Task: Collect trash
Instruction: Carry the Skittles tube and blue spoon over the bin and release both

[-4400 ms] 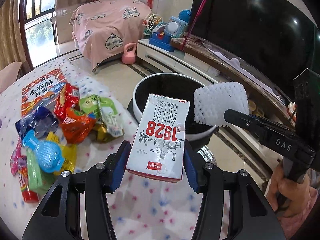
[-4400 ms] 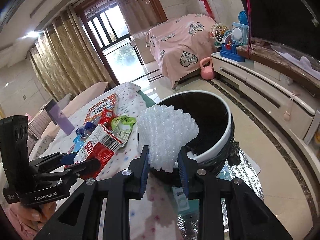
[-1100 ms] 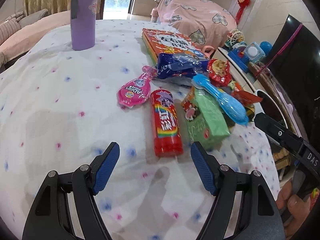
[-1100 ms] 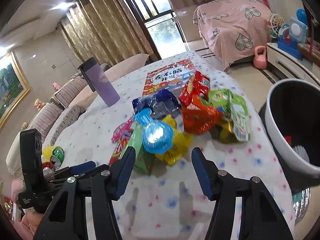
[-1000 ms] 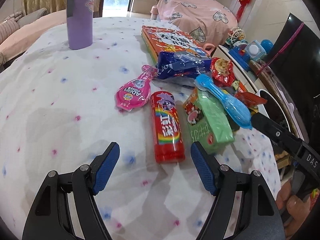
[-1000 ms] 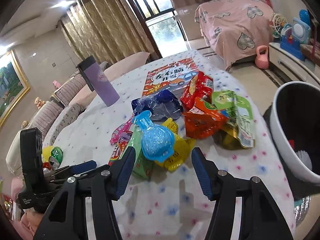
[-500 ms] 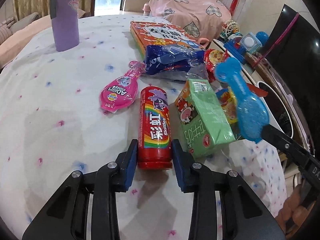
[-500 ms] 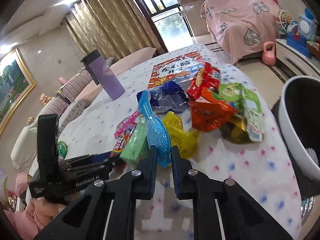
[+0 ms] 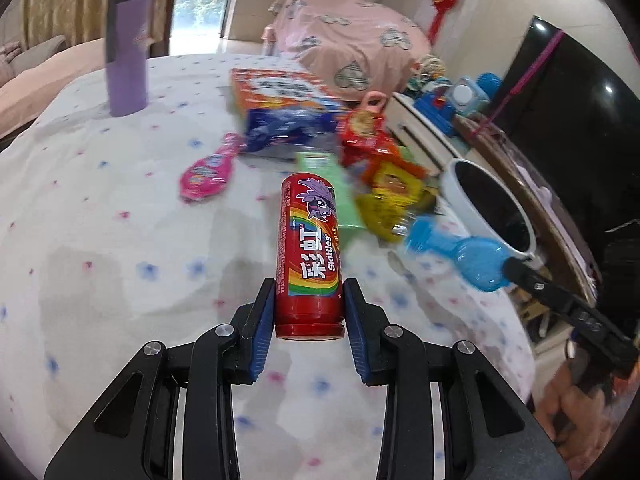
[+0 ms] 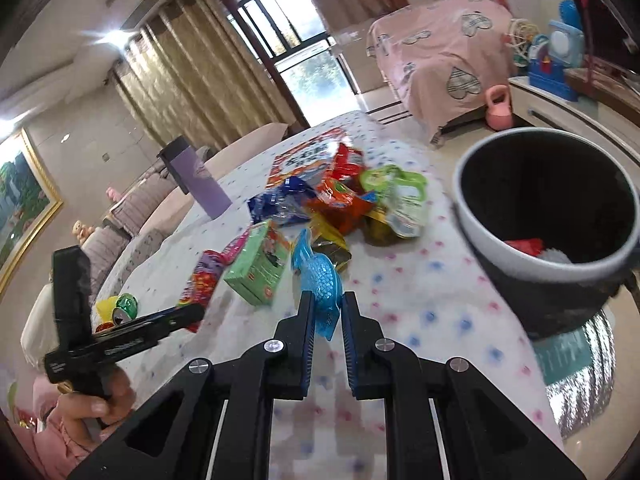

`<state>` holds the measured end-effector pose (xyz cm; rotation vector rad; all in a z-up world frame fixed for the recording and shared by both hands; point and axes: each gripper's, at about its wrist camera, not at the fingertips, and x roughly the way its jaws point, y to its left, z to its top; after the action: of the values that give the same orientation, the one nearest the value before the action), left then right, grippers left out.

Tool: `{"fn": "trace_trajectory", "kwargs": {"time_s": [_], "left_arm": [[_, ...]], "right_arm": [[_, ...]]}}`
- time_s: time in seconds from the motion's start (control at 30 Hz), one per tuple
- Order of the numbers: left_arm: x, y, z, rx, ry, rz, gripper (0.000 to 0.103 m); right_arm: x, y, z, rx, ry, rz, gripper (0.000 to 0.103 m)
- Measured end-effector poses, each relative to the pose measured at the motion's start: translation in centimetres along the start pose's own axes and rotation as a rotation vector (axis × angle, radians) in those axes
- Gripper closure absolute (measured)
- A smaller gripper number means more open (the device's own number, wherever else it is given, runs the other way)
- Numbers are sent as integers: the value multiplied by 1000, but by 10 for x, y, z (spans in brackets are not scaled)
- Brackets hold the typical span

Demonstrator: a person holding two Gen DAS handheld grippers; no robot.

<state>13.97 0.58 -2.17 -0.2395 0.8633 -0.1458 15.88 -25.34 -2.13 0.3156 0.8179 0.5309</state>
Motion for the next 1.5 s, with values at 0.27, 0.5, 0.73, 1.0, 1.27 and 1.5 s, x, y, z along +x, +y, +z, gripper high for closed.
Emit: {"fn": "trace_trajectory", "kwargs": {"time_s": [0.27, 0.5, 0.73, 1.0, 1.27, 1.5], "left_arm": [[0, -39, -7, 67, 8, -58, 71], [5, -42, -12, 66, 30, -48, 71], [9, -39, -12, 55, 39, -43, 71], [16, -53, -9, 76, 54, -59, 71], [28, -85, -4, 123, 73, -114, 71], [38, -120, 7, 182, 76, -150, 71]], "right_arm": [[-9, -23, -21, 26, 17, -54, 91], [5, -27, -36, 16, 91, -9, 86], [32, -24, -28, -14, 130, -30, 53], [30, -23, -22, -50, 121, -31, 87], [-14, -41, -17, -11, 21, -65, 88], [-47, -66, 2, 21, -61, -137, 88]]}}
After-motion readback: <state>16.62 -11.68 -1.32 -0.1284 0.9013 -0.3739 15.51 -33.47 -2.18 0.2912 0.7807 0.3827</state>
